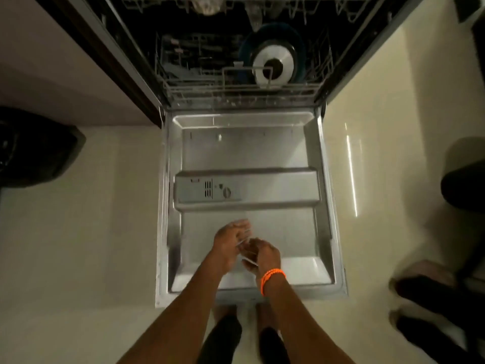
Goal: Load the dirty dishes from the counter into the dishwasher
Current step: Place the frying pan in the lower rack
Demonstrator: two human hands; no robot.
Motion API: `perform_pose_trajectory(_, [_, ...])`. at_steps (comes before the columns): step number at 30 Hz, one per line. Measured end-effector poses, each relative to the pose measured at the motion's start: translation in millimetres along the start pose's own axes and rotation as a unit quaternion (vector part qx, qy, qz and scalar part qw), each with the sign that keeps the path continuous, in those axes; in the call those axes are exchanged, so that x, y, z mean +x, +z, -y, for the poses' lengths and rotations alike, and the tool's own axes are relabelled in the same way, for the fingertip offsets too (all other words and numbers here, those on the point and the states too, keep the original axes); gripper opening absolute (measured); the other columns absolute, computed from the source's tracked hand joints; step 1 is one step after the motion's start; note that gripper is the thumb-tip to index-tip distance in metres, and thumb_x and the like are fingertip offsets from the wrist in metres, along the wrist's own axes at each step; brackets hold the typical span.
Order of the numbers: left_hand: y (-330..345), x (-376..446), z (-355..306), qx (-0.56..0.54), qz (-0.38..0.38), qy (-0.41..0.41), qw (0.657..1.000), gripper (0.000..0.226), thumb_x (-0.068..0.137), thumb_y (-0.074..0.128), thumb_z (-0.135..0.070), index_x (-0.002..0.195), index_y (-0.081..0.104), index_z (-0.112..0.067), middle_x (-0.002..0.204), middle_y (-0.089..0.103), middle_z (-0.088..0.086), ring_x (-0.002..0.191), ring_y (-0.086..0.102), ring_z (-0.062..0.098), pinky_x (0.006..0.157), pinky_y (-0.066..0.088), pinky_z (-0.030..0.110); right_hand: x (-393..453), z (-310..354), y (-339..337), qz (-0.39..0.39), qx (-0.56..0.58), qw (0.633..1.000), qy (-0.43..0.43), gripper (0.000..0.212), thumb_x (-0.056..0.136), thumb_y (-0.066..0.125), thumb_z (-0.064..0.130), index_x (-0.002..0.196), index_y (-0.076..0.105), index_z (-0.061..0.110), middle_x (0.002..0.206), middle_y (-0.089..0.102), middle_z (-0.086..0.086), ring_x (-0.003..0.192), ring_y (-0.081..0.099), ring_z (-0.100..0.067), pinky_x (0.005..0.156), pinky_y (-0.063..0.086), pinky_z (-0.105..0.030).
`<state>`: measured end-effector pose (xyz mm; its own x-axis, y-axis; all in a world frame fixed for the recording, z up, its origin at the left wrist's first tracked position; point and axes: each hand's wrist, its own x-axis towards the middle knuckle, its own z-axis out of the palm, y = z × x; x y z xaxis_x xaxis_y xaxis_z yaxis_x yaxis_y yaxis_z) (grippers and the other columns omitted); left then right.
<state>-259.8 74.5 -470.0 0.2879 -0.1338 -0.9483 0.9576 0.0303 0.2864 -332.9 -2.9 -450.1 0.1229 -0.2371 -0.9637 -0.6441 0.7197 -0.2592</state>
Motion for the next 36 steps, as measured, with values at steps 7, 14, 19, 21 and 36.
perform_pose_trajectory(7, [-39.6, -33.8, 142.7, -0.018, -0.123, -0.127, 0.984, 0.044, 0.088, 0.031, 0.017, 0.102, 0.068, -0.002, 0.085, 0.071, 0.010, 0.073, 0.067, 0.019, 0.060, 0.054, 0.024, 22.6, -148.9, -80.5, -0.051, 0.003, 0.992, 0.111, 0.028, 0.095, 0.047, 0.014, 0.090, 0.074, 0.007, 0.084, 0.073, -0.020, 0.066, 0.071, -0.029, 0.063, 0.060, -0.039])
perform_pose_trajectory(14, [-50.0, -12.2, 201.9, -0.054, -0.160, -0.175, 0.970, 0.043, 0.086, 0.026, 0.019, 0.087, 0.062, -0.004, 0.074, 0.062, 0.011, 0.067, 0.060, 0.017, 0.052, 0.055, 0.022, 81.3, -200.2, -106.0, -0.108, 0.144, 0.976, 0.123, 0.042, 0.087, 0.048, 0.011, 0.125, 0.064, 0.018, 0.101, 0.070, -0.009, 0.085, 0.068, -0.033, 0.062, 0.057, -0.038])
perform_pose_trajectory(19, [-55.0, 10.8, 217.1, -0.242, -0.173, -0.142, 0.944, 0.029, 0.105, 0.034, -0.011, 0.114, 0.060, -0.003, 0.120, 0.065, 0.017, 0.114, 0.061, 0.029, 0.092, 0.056, 0.033, 48.6, -163.8, -87.1, -0.120, 0.243, 0.956, 0.115, 0.025, 0.101, 0.039, 0.026, 0.098, 0.059, 0.012, 0.098, 0.059, -0.012, 0.097, 0.059, -0.030, 0.097, 0.050, -0.043])
perform_pose_trajectory(21, [-53.4, 11.3, 219.3, -0.320, -0.151, -0.107, 0.929, 0.037, 0.108, 0.033, -0.028, 0.135, 0.053, -0.012, 0.144, 0.052, 0.013, 0.139, 0.046, 0.028, 0.118, 0.037, 0.040, 55.0, -160.6, -84.5, -0.090, 0.302, 0.942, 0.120, 0.042, 0.101, 0.036, 0.037, 0.124, 0.058, 0.009, 0.127, 0.058, -0.014, 0.127, 0.052, -0.030, 0.114, 0.037, -0.045])
perform_pose_trajectory(36, [-50.5, -77.1, 185.1, -0.428, -0.102, -0.103, 0.892, 0.073, 0.102, 0.032, -0.062, 0.153, 0.034, -0.010, 0.156, 0.037, 0.018, 0.145, 0.036, 0.035, 0.123, 0.025, 0.049, -36.6, -120.7, -75.4, -0.063, 0.411, 0.902, 0.114, 0.067, 0.093, 0.033, 0.056, 0.145, 0.044, 0.016, 0.146, 0.045, -0.012, 0.125, 0.046, -0.031, 0.116, 0.034, -0.049])
